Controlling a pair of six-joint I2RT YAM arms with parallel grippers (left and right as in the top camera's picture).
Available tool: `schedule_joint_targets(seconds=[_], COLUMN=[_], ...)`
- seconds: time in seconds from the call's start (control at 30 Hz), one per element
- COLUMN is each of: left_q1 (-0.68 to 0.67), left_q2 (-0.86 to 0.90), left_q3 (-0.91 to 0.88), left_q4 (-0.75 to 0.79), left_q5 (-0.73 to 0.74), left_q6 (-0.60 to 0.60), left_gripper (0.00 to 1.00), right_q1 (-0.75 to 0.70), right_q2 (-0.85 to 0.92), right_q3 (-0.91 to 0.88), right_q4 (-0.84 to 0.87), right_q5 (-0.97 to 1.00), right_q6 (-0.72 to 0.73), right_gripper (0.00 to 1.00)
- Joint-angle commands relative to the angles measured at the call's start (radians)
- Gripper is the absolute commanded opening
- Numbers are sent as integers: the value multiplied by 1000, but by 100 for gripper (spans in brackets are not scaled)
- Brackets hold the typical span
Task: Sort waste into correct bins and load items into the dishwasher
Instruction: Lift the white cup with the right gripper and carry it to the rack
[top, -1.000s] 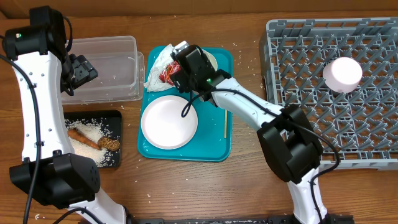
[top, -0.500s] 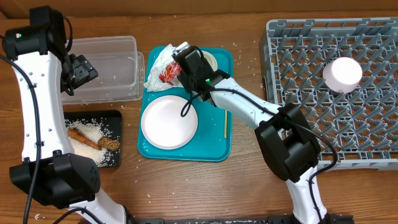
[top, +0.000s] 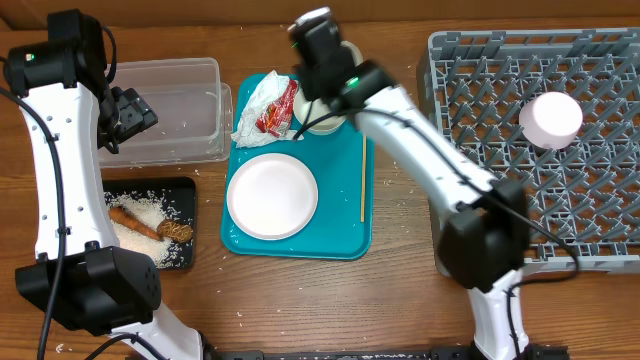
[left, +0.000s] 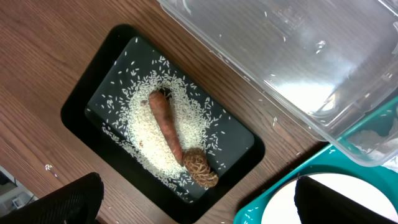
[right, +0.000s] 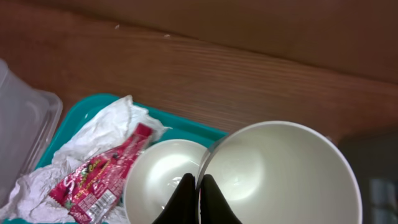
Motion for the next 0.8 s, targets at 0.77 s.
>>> schedule_joint_targets(seconds=[0.77], left_q1=[-6], left_q2=[-17], left_q3=[16], left_q4=[-1], left_q5=[1], left_q6=[4], left_gripper=[100], right_q1=[-1181], right_q2=[-271], right_q3=[-315], right_q4=[-399], right_q5=[-1602], right_q6=[-151], right_gripper=[4])
